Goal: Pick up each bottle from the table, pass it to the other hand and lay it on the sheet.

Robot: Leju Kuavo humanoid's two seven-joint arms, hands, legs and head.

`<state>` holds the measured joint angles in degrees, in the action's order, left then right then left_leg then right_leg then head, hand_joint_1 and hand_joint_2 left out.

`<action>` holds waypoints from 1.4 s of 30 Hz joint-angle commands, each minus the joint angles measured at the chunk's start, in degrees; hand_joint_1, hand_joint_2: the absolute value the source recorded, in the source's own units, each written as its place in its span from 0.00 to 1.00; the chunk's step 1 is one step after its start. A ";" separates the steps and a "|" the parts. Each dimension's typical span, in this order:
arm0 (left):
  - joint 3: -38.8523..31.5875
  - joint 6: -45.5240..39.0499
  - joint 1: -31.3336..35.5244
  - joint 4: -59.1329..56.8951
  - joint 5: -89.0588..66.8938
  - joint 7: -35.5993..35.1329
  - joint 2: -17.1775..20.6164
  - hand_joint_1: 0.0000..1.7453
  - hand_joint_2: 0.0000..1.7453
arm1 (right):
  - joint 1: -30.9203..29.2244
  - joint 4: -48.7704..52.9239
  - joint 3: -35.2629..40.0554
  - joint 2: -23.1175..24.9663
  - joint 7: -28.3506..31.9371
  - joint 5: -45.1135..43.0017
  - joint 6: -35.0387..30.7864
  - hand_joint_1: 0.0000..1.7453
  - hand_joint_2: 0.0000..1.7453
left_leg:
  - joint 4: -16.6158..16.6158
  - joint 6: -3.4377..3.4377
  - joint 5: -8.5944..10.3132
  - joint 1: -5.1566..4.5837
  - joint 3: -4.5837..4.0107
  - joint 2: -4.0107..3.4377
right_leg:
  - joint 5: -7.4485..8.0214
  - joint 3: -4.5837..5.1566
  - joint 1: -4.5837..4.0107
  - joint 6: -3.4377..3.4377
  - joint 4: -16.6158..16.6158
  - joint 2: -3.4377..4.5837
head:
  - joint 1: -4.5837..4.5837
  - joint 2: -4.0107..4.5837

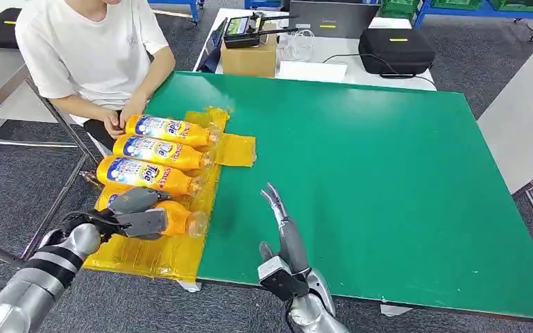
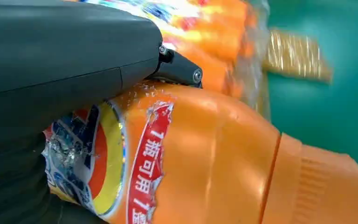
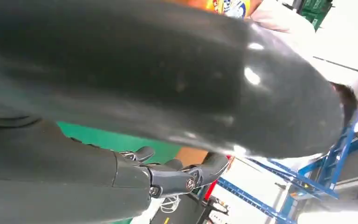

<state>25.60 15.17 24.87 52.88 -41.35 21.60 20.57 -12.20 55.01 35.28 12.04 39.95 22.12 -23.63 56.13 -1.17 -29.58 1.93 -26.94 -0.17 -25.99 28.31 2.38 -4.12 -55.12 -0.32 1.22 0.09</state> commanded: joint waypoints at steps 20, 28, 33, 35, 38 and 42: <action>6.34 6.01 -3.19 -7.05 17.00 5.15 -2.91 0.00 1.00 | -4.93 -6.75 1.95 -1.45 0.05 -0.82 -1.33 0.00 0.00 | 0.01 0.09 0.12 -0.02 0.24 0.08 | -0.12 -0.30 -0.02 0.22 -0.14 -0.02 | 0.02 0.00; 0.46 7.00 -11.34 15.18 27.96 8.02 -2.48 0.00 1.00 | -4.75 -5.85 3.20 -2.45 0.05 -2.06 -1.44 0.00 0.00 | -0.26 0.16 0.08 -0.03 0.35 0.01 | -0.15 -0.36 -0.03 0.28 0.12 0.06 | 0.00 0.00; -4.28 -1.67 -15.54 25.09 24.03 9.72 -8.55 0.00 1.00 | -3.06 -4.24 1.18 -2.54 0.05 -0.12 -0.36 0.00 0.00 | -0.10 0.13 0.06 -0.04 -0.19 0.30 | -0.25 0.13 -0.02 0.20 0.05 -0.30 | -0.02 0.00; -5.26 -2.61 -16.01 25.86 24.04 9.98 -9.64 0.00 1.00 | -2.55 -3.67 0.65 -2.51 0.05 0.58 0.00 0.00 0.00 | -0.07 0.12 0.03 -0.04 -0.31 0.21 | -0.27 0.32 -0.02 0.20 0.03 -0.25 | 0.00 0.00; -7.86 -4.50 -16.80 26.92 24.24 10.43 -12.32 0.00 1.00 | -1.74 -2.79 -0.65 -2.39 0.05 1.92 0.71 0.00 0.00 | -0.14 0.15 0.02 -0.01 -0.40 0.15 | -0.26 0.42 -0.08 0.30 0.08 -0.18 | 0.02 0.00; -10.58 -9.57 -17.15 28.87 22.98 10.30 -16.37 0.00 1.00 | -0.60 -1.25 -1.79 -2.19 -0.30 3.66 1.48 0.00 0.00 | -0.11 0.16 0.03 0.02 -0.58 0.25 | -0.26 0.57 -0.13 0.28 0.08 -0.24 | 0.02 0.00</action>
<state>21.53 10.47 8.82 76.83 -16.87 32.20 12.00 -13.37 52.24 35.89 11.17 40.09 23.89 -23.30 56.08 -1.22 -29.55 1.94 -27.53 -0.07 -26.24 28.99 2.32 -4.08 -55.17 -0.44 1.25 0.09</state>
